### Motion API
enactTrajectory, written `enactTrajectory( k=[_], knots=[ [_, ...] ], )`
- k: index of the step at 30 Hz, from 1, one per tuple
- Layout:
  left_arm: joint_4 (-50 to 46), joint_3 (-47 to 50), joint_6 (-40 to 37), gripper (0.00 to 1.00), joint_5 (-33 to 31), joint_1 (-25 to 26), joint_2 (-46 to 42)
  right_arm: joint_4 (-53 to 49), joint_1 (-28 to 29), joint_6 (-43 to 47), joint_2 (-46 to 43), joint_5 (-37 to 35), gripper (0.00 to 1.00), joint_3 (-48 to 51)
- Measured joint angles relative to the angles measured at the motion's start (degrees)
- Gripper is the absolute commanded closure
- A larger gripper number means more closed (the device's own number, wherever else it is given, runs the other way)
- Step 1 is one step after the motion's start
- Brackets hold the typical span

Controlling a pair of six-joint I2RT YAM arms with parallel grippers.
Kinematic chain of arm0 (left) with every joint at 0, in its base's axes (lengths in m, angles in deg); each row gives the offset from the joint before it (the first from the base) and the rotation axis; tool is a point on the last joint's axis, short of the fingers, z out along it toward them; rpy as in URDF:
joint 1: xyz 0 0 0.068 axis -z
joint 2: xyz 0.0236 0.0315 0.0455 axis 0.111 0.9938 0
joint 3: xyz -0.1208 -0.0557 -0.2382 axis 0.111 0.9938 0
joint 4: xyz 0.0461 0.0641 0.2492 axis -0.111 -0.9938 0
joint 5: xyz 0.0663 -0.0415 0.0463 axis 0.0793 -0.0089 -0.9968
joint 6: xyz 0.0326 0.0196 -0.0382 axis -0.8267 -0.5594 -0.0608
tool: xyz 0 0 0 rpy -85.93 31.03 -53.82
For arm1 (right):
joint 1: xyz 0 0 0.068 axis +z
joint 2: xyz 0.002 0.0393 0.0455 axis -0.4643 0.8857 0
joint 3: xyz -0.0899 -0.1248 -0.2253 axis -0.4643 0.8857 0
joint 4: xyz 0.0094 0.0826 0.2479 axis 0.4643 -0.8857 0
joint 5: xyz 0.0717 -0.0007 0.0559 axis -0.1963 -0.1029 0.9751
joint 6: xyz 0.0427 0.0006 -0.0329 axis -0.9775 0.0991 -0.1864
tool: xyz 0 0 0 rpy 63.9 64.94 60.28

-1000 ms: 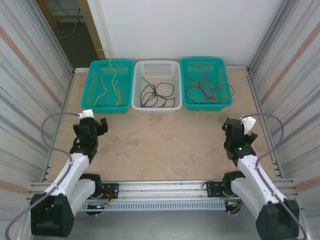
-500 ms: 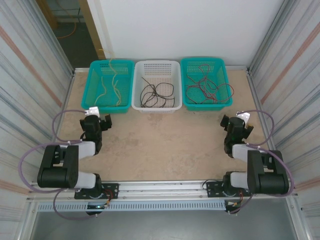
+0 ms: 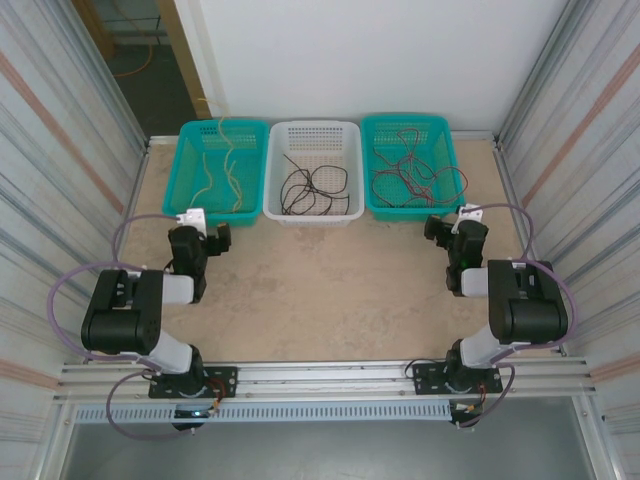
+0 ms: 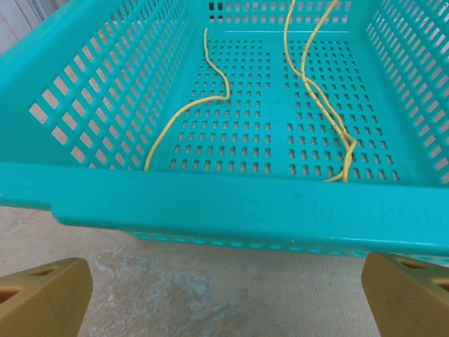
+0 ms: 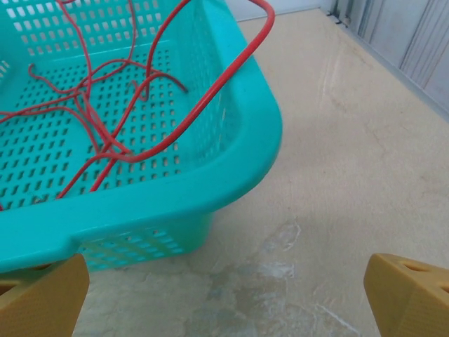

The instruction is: Untangle the cables

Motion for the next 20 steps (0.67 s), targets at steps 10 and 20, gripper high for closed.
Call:
enactTrajectory(
  k=[10,20],
  knots=[
    [-0.24,-0.2,-0.46,0.01,-0.11,1.29,0.0,-2.01,0.37,0.61,0.0,0.2,0.01,0.0],
    [-0.26,-0.35,-0.59,0.01,-0.11,1.29,0.0,-3.3,0.09,0.66,0.04,1.33,0.01,-0.66]
  ],
)
